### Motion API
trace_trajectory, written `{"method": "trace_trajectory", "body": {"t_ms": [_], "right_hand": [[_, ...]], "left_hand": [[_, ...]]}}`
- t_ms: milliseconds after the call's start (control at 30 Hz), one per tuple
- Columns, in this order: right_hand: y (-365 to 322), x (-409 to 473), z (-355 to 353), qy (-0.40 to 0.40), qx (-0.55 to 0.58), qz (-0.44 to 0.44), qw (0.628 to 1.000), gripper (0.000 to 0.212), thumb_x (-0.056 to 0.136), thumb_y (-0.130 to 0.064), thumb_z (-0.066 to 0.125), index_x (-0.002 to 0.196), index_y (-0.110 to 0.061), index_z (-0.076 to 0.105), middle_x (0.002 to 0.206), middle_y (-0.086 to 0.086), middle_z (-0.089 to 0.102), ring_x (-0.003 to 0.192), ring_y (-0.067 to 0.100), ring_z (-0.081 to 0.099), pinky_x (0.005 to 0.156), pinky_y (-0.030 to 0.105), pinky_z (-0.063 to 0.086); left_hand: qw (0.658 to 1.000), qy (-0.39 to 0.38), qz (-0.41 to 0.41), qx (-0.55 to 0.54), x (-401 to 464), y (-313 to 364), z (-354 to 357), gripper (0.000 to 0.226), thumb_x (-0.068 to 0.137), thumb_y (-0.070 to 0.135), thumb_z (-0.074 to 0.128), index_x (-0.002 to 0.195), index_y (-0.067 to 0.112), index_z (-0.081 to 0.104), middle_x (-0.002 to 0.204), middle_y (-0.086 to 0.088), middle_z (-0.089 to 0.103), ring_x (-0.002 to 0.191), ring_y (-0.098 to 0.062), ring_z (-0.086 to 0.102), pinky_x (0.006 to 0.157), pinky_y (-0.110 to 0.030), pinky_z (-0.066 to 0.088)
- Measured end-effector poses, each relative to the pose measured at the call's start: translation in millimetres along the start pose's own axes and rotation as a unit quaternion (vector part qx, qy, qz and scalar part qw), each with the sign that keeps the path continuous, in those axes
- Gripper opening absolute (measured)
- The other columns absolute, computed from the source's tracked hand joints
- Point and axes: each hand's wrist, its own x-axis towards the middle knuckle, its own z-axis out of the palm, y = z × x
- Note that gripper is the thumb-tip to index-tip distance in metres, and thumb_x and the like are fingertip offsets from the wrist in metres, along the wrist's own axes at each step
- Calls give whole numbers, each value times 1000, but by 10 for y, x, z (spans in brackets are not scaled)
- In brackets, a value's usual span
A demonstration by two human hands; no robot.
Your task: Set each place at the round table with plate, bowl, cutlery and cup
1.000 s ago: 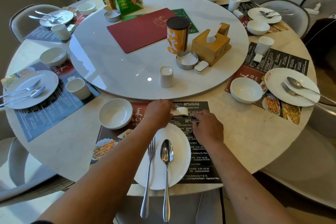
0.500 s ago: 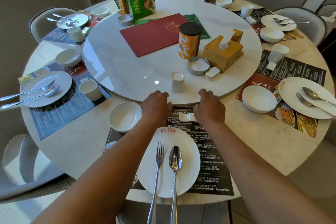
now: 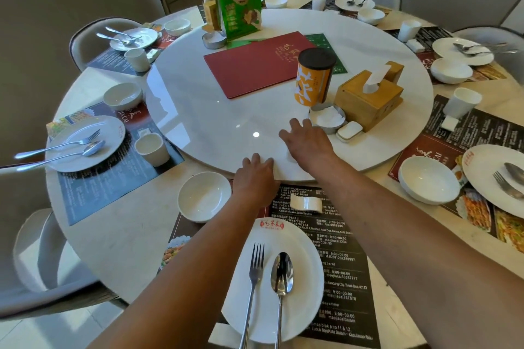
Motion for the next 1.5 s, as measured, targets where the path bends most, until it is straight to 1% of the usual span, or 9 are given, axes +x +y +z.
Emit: {"method": "trace_trajectory", "body": {"t_ms": [133, 233, 367, 467, 567, 867, 1200, 1367, 1500], "right_hand": [[229, -142, -32, -13, 42, 46, 998, 64, 83, -7, 70, 137, -15, 37, 123, 11, 52, 105, 34, 59, 67, 38, 40], [451, -388, 73, -24, 191, 142, 971, 84, 71, -23, 84, 138, -18, 34, 126, 10, 49, 105, 36, 61, 70, 37, 44], [500, -929, 303, 29, 428, 301, 852, 85, 64, -41, 90, 135, -21, 48, 128, 6, 51, 113, 27, 55, 88, 36, 46], [362, -1328, 468, 69, 522, 359, 770, 74, 64, -40, 90, 128, -27, 55, 119, -4, 60, 106, 17, 56, 82, 32, 46], [195, -1559, 594, 91, 554, 389, 730, 68, 62, -37, 91, 120, -31, 57, 107, -11, 62, 100, 14, 57, 79, 29, 42], [23, -1596, 694, 113, 541, 397, 733, 65, 63, -33, 92, 118, -27, 58, 105, -11, 62, 99, 15, 58, 81, 32, 48], [249, -1581, 668, 9, 572, 310, 760, 63, 69, -28, 87, 124, -29, 56, 109, -8, 62, 102, 16, 57, 81, 29, 41], [260, -1613, 653, 2, 581, 298, 757, 78, 69, -26, 87, 137, -31, 49, 118, -8, 58, 114, 18, 54, 87, 28, 39], [228, -1670, 561, 9, 591, 310, 744, 107, 67, -30, 89, 154, -30, 28, 141, 2, 51, 131, 22, 46, 99, 33, 40]], "left_hand": [[1000, -13, 14, -9, -21, 9, -2, 51, 96, 43, 54, 141, 21, 47, 133, -9, 48, 124, -30, 46, 93, -47, 51], [999, -21, 36, -20, -52, 65, 8, 53, 97, 43, 55, 144, 22, 45, 137, -9, 47, 127, -29, 47, 96, -49, 51], [998, -23, 60, -30, -139, 142, 35, 54, 99, 40, 53, 148, 21, 43, 144, -10, 45, 131, -30, 45, 101, -49, 49], [997, -10, 71, -17, -201, 166, 57, 49, 101, 38, 48, 146, 19, 46, 142, -10, 48, 127, -29, 49, 101, -47, 49], [997, -9, 78, -4, -235, 181, 73, 46, 101, 36, 44, 143, 20, 48, 137, -9, 51, 121, -27, 53, 100, -47, 49], [996, -10, 93, -7, -255, 184, 107, 35, 101, 36, 42, 131, 22, 54, 124, -5, 53, 112, -23, 54, 88, -43, 54], [996, -20, 92, -8, -261, 207, 72, 38, 101, 37, 45, 135, 21, 52, 126, -5, 52, 114, -23, 52, 87, -39, 52], [996, -28, 85, 0, -334, 274, 49, 46, 102, 38, 43, 145, 21, 45, 136, -9, 50, 123, -27, 50, 97, -44, 51], [996, 7, 78, 33, -479, 353, -27, 52, 103, 41, 43, 152, 23, 38, 150, -11, 42, 137, -31, 41, 105, -48, 43]]}}
